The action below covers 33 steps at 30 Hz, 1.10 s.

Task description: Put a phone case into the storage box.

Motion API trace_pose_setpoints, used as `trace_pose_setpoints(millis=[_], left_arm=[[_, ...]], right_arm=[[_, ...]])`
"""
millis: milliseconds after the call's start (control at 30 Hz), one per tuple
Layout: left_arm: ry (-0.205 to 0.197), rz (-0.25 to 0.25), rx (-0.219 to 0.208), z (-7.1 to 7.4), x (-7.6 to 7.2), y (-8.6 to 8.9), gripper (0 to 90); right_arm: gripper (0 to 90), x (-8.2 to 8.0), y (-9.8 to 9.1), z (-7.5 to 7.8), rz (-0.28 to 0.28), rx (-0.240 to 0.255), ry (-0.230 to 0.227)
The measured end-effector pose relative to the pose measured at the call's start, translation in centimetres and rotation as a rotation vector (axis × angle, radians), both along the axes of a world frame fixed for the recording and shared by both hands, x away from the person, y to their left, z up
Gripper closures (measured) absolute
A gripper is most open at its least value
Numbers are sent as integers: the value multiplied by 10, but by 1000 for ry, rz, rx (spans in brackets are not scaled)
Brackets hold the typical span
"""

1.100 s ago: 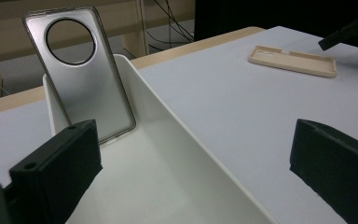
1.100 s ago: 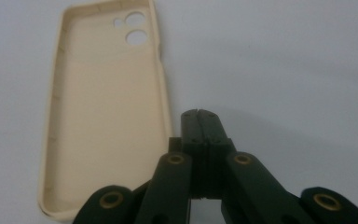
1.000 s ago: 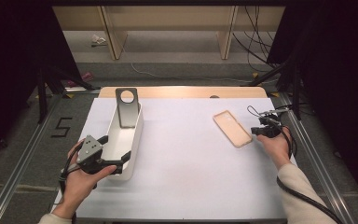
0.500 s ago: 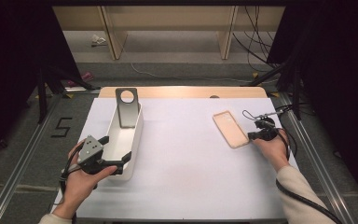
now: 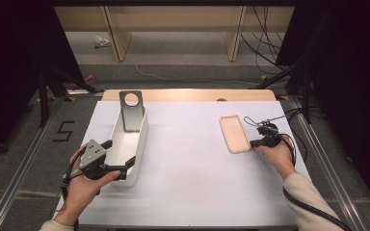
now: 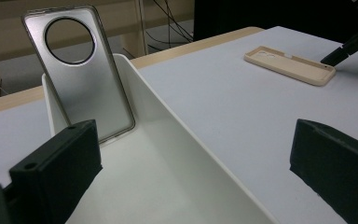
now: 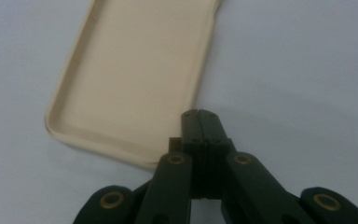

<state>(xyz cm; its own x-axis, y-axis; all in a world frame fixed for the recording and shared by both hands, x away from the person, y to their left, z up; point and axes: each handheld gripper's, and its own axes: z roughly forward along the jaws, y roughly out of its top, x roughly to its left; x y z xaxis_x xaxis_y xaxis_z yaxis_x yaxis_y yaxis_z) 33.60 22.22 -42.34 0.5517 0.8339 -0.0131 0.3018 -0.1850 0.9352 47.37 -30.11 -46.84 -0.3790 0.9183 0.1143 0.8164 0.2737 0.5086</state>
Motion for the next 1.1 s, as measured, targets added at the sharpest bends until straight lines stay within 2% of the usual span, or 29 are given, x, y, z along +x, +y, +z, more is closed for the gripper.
trace_pose_setpoints(millis=[500, 667, 733, 767, 833, 867, 933, 967, 1000, 1033, 1067, 1100], left_arm=[[-3, -2, -2, 0, 0, 0, 14], [-3, -3, -3, 1, -1, 0, 14], [-4, -5, -3, 1, -1, 0, 14], [-4, -5, -3, 1, -1, 0, 14], [-5, -4, -5, 1, -1, 0, 14], [-5, -3, -6, 1, -1, 0, 14], [-6, -4, -5, 1, -1, 0, 14], [-6, -4, -5, 1, -1, 0, 14], [-6, -6, -4, 1, -1, 0, 14], [-5, -6, -5, 1, -1, 0, 14], [-6, -7, -4, 1, -1, 0, 15], [-7, -8, -4, 1, -1, 0, 15]], right_arm=[[900, -7, 19, 2, 58, -7, 23], [900, -8, 21, 2, 62, -18, 23], [900, -8, 21, 3, 79, -37, 23], [900, -8, 21, 4, 88, -52, 19], [796, -7, 21, 6, 142, -119, -10], [732, -7, 22, 8, 188, -175, -25], [650, -8, 24, 12, 266, -300, -91], [650, -8, 24, 12, 266, -300, -91], [569, -9, 27, 19, 349, -384, -119], [543, -10, 29, 20, 368, -414, -137], [517, -12, 31, 22, 415, -466, -156], [481, -12, 33, 23, 437, -492, -164]])
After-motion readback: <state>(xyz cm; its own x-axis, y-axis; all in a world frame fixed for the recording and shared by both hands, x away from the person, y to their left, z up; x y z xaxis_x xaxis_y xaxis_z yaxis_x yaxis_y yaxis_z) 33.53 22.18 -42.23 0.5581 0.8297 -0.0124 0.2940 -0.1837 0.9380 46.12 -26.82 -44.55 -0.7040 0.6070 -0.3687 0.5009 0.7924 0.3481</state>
